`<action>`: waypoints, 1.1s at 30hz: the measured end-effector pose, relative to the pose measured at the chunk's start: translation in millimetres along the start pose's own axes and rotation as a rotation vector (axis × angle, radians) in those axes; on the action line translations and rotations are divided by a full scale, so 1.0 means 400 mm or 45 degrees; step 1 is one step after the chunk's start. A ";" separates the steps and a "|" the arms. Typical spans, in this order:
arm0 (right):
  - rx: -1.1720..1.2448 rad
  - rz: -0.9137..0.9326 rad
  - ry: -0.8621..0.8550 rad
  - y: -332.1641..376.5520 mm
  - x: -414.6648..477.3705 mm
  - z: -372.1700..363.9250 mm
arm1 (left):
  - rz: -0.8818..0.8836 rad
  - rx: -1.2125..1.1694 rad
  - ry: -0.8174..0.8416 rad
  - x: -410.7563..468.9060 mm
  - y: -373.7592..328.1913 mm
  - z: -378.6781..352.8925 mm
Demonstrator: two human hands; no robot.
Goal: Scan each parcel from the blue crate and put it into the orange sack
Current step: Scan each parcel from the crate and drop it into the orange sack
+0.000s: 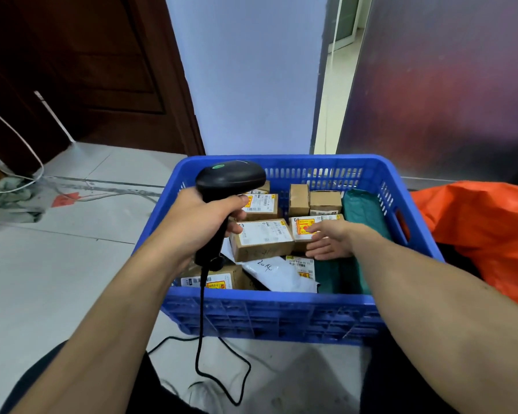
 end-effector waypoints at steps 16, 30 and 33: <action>-0.060 -0.020 0.150 -0.007 0.027 -0.090 | 0.008 -0.015 -0.037 -0.002 0.010 0.038; 0.035 0.054 0.096 0.002 0.063 -0.152 | -0.021 -0.011 0.041 0.025 0.001 -0.007; 0.070 0.143 0.049 0.025 0.047 -0.112 | -0.031 -0.006 0.054 0.026 -0.003 -0.022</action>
Point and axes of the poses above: each hand's wrist, its own x-axis towards the middle knuckle, its own z-axis out of the back of the hand, y = z × x, the point moved 10 cm from there along x, towards the middle knuckle
